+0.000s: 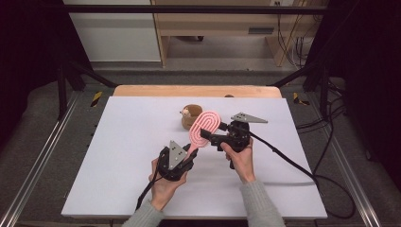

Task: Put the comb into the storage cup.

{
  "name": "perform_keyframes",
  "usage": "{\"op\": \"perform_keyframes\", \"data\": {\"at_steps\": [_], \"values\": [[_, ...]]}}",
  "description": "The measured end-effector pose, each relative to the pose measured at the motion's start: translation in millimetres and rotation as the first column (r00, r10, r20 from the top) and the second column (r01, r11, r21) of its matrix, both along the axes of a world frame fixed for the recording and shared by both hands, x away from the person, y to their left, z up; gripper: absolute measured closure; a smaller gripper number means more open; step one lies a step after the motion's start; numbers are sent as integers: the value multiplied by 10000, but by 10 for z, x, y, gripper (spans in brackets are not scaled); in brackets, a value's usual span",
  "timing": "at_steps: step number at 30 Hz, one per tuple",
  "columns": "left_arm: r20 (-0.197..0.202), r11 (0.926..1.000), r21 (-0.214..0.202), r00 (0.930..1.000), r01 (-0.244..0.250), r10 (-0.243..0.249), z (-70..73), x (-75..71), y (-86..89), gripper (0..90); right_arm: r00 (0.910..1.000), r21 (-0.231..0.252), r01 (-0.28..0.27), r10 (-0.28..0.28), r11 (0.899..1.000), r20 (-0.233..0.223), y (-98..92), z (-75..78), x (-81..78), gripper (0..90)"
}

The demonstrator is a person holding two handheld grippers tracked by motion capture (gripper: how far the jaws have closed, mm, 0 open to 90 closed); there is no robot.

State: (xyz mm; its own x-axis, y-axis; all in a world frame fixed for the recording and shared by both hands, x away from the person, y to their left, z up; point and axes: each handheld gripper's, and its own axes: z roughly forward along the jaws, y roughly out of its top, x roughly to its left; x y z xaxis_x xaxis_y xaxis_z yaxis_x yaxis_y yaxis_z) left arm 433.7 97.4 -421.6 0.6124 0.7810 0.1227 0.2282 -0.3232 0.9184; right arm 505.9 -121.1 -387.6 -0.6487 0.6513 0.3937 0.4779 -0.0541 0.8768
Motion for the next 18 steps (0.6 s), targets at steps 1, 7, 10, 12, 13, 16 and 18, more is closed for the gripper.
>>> {"op": "perform_keyframes", "data": {"at_steps": [1, 7, 10, 12, 13, 16, 18], "values": [[16, 10000, -8, 10000, 11, -11, 0, -4, -4, 691, 10000, 13, 11, -11, 10000, -16, -1, 1, 0, 211], [91, 10000, -48, 9999, 64, -64, 11, -23, -13, 691, 9998, 4, 21, -21, 10000, -191, 0, -2, 4, 273], [116, 10000, -27, 9999, 50, -50, 12, -27, -15, 691, 9996, 47, -7, 8, 10000, -281, 4, -4, 6, 293], [125, 10000, -20, 9999, 39, -39, 11, -27, -16, 691, 9995, 92, -23, 26, 10000, -311, 6, -6, 8, 308], [133, 10000, -22, 9999, 32, -32, 10, -27, -17, 691, 9995, 99, -17, 20, 9999, -323, 7, -7, 9, 312], [142, 10000, -26, 9999, 36, -35, 4, -26, -23, 691, 9991, 151, -50, 56, 9999, -424, 9, -9, 11, 342], [146, 10000, -24, 9999, 25, -25, 1, -27, -28, 691, 9989, 180, -99, 107, 9998, -467, 10, -10, 11, 361]]}}
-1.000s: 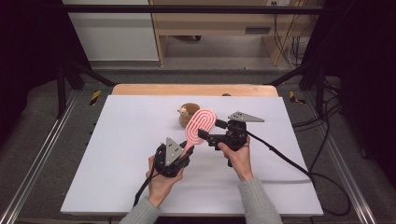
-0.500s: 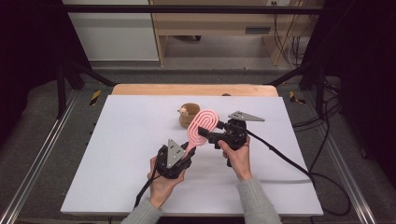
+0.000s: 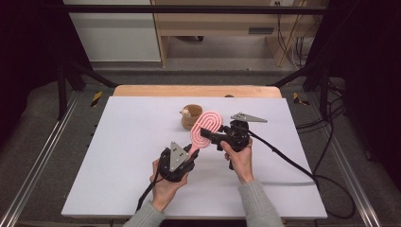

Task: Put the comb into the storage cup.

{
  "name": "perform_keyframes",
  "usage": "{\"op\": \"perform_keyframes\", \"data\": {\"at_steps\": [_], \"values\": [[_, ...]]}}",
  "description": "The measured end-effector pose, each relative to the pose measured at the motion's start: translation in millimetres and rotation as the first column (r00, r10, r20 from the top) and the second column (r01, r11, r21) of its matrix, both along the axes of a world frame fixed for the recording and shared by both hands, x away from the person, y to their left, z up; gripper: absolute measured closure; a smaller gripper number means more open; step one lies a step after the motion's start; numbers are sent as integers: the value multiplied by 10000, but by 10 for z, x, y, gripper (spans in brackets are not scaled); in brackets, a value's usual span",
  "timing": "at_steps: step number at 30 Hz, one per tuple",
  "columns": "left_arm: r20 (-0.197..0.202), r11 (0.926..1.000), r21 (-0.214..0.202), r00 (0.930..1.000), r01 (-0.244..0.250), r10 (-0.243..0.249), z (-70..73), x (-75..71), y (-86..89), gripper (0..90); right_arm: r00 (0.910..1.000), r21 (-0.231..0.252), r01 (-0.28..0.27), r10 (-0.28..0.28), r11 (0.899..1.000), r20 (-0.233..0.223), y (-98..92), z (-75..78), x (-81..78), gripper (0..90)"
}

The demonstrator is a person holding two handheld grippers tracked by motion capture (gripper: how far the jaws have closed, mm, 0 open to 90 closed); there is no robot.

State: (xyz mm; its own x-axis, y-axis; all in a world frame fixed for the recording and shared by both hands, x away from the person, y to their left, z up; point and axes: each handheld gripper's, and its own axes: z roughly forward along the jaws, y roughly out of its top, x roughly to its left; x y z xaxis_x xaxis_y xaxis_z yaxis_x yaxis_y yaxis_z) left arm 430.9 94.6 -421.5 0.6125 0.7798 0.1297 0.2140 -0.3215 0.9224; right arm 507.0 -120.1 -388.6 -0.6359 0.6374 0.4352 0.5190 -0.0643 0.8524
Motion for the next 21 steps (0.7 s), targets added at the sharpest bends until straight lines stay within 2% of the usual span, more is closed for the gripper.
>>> {"op": "perform_keyframes", "data": {"at_steps": [12, 20, 21], "values": [[115, 10000, 25, 9999, -36, 36, -18, -3, -14, 691, 9992, 240, -261, 268, 9994, -293, 6, -5, 10, 475], [230, 10000, 37, 9997, -78, 78, -20, -12, -18, 691, 9960, 519, -419, 458, 9978, -763, 0, 6, 18, 517], [361, 9999, 84, 9993, -68, 65, -18, -9, -17, 691, 9955, 555, -439, 483, 9975, -810, -1, 8, 18, 523]]}}
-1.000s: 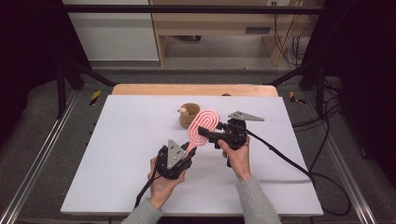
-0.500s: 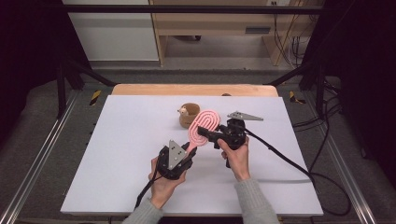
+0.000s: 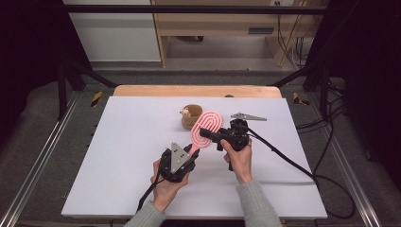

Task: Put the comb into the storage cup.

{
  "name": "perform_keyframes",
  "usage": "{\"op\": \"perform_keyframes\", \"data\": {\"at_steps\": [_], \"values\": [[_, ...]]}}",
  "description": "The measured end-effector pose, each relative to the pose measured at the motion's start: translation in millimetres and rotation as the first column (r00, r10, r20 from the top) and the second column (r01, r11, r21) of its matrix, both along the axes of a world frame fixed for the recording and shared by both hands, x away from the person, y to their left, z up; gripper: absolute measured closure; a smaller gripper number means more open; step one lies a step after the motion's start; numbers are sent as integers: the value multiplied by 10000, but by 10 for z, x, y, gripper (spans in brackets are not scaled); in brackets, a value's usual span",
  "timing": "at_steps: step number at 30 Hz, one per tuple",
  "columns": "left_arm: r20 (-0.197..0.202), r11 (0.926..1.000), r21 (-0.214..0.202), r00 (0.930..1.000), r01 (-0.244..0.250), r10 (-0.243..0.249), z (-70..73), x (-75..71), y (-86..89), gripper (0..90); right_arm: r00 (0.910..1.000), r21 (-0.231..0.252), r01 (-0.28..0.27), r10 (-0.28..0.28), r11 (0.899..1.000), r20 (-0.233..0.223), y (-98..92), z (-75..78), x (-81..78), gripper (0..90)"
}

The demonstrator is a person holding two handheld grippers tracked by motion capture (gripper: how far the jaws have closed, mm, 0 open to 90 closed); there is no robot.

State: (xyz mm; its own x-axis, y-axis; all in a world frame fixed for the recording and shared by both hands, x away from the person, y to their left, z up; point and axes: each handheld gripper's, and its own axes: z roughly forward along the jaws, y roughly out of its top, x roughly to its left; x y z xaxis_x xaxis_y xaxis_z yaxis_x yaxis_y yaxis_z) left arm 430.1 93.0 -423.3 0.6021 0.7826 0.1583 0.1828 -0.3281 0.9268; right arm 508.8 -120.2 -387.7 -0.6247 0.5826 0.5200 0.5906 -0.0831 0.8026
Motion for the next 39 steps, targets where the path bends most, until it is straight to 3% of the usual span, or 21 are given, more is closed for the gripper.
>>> {"op": "perform_keyframes", "data": {"at_steps": [14, 39], "values": [[162, 10000, 45, 9999, -58, 58, -32, -10, -24, 691, 9994, 301, -184, 192, 9994, -273, -8, 24, -25, 580], [165, 10000, 4, 9999, -33, 33, -69, 17, -49, 677, 9988, 524, -476, 480, 9975, -57, -6, 38, -88, 630]]}}
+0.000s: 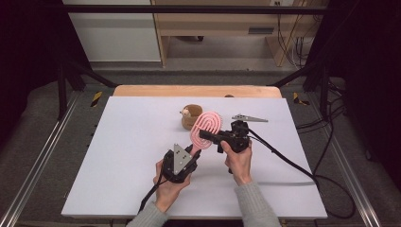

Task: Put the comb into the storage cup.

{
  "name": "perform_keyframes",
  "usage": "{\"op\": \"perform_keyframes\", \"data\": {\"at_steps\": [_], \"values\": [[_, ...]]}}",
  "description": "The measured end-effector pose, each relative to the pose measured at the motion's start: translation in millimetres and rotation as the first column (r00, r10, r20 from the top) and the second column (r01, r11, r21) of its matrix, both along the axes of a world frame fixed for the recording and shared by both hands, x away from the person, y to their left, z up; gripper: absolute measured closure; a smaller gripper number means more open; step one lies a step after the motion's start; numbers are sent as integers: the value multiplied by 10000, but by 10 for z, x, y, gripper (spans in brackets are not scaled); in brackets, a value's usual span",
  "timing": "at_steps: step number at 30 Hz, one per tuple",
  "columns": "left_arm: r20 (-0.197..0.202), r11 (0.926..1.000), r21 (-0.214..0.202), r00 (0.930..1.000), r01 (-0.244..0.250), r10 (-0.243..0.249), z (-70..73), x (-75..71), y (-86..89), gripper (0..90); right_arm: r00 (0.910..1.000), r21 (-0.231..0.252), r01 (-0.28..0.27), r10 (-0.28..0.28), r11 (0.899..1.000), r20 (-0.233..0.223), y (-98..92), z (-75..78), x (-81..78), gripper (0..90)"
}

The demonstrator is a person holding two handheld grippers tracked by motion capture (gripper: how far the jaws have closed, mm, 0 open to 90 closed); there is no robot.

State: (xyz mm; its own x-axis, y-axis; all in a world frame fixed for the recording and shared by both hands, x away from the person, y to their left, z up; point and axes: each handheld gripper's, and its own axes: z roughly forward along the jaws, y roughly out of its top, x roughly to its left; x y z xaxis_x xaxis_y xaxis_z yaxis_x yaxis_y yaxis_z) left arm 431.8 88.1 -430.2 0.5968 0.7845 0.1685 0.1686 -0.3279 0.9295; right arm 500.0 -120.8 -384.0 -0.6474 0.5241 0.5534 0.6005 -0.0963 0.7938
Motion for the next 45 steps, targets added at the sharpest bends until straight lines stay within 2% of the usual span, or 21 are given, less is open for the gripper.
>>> {"op": "perform_keyframes", "data": {"at_steps": [10, 12, 30, 34, 36, 40, 42, 45], "values": [[-70, 10000, 14, 9999, 80, -80, 21, 24, -1, 636, 9999, -3, -5, 5, 10000, 154, -11, 15, -14, 631], [-236, 9999, -43, 9996, 119, -120, 22, 25, -6, 625, 9997, -37, 46, -46, 10000, 222, -12, 17, -19, 632], [-384, 9978, -373, 9977, 551, -565, 100, 63, 41, 450, 9976, -369, 468, -449, 9982, 526, -46, 46, -24, 634], [-700, 9944, -576, 9932, 891, -930, 129, 85, 64, 402, 9967, -529, 581, -549, 9969, 596, -67, 62, -23, 634], [-676, 9933, -591, 9923, 994, -1034, 148, 93, 80, 386, 9962, -580, 631, -594, 9963, 637, -77, 72, -21, 634], [-929, 9883, -667, 9854, 1370, -1428, 199, 126, 106, 321, 9945, -755, 786, -729, 9940, 754, -101, 89, -9, 634], [-1077, 9838, -790, 9797, 1610, -1690, 232, 143, 121, 287, 9941, -812, 828, -766, 9933, 764, -111, 99, -8, 634], [-1237, 9797, -748, 9732, 1858, -1940, 274, 171, 147, 232, 9927, -904, 883, -802, 9920, 903, -125, 109, -7, 633]]}}
